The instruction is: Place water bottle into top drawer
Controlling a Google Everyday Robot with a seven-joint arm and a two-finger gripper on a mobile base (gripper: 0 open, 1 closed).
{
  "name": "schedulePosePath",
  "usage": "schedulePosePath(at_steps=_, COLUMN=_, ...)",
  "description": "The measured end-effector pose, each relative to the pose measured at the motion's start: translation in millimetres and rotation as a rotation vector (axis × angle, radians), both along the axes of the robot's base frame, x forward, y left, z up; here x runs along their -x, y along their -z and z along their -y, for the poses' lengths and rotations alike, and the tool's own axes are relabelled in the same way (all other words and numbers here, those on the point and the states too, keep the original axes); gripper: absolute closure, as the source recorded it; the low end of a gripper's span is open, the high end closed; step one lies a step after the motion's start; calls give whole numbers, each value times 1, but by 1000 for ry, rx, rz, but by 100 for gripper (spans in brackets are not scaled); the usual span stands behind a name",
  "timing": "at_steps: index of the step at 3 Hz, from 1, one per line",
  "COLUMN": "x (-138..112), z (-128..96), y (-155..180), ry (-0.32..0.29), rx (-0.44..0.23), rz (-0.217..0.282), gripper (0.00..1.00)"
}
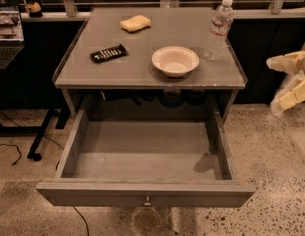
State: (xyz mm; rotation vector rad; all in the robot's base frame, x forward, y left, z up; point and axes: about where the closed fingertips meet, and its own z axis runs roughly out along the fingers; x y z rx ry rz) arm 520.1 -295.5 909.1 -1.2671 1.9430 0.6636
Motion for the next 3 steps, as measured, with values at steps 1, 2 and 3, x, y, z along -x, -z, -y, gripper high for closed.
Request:
schedulePosePath(at_steps=1, x=-45, z=-2, y=-9, ry=-26, rx=5, rz=32, gripper=0)
schedulePosePath(at_steps=2, x=-87, z=8, y=-29, ry=25, rx=39, rz=116, gripper=0)
schedulePosePath(at_steps=3, x=-91, z=10, y=-43, ry=32, rx=44, rz=152, gripper=0)
